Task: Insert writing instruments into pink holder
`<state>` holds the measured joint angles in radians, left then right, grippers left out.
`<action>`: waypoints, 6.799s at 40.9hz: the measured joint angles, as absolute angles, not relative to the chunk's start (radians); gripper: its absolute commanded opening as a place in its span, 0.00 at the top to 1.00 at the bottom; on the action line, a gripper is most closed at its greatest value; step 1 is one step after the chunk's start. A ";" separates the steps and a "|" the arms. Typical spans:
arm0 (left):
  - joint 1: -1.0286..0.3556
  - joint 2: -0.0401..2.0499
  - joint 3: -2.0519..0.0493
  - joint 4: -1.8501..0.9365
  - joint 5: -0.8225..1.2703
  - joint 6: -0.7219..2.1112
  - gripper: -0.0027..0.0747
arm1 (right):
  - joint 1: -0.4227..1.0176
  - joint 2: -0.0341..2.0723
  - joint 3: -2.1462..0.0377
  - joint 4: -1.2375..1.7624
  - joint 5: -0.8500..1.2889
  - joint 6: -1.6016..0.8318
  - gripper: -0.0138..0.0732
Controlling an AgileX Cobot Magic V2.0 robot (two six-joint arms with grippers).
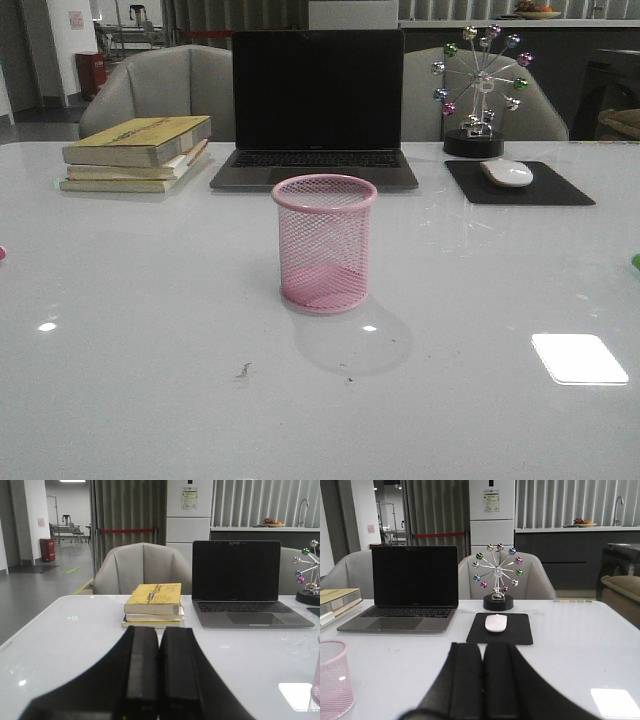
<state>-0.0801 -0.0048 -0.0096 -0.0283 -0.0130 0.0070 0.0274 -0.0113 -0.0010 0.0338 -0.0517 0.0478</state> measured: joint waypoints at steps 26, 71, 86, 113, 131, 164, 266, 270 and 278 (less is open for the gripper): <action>-0.080 0.310 -0.695 -0.028 0.400 0.007 0.85 | 0.027 0.278 -0.686 0.000 0.442 0.039 0.74; -0.173 0.795 -0.712 -0.042 0.692 0.056 0.31 | -0.016 0.902 -0.646 0.000 0.734 0.073 0.25; -0.527 0.795 -0.695 -0.049 0.661 0.059 0.31 | -0.103 1.312 -0.878 0.000 0.724 0.077 0.25; -0.576 0.795 -0.693 -0.096 0.647 0.059 0.31 | -0.103 1.935 -1.364 0.019 0.823 0.000 0.25; -0.576 0.795 -0.693 -0.115 0.646 0.059 0.31 | -0.106 2.060 -1.489 0.066 0.855 -0.043 0.25; -0.578 0.795 -0.693 -0.118 0.645 0.059 0.31 | -0.134 2.079 -1.493 0.069 0.860 -0.061 0.52; -0.578 0.795 -0.693 -0.118 0.641 0.059 0.31 | 0.525 1.328 -1.087 0.120 0.539 -0.173 0.29; -0.578 0.795 -0.693 -0.118 0.641 0.059 0.31 | 0.515 1.244 -1.088 0.116 0.679 -0.162 0.29; -0.578 0.795 -0.693 -0.118 0.643 0.059 0.31 | 0.515 1.082 -0.979 0.075 0.769 -0.104 0.29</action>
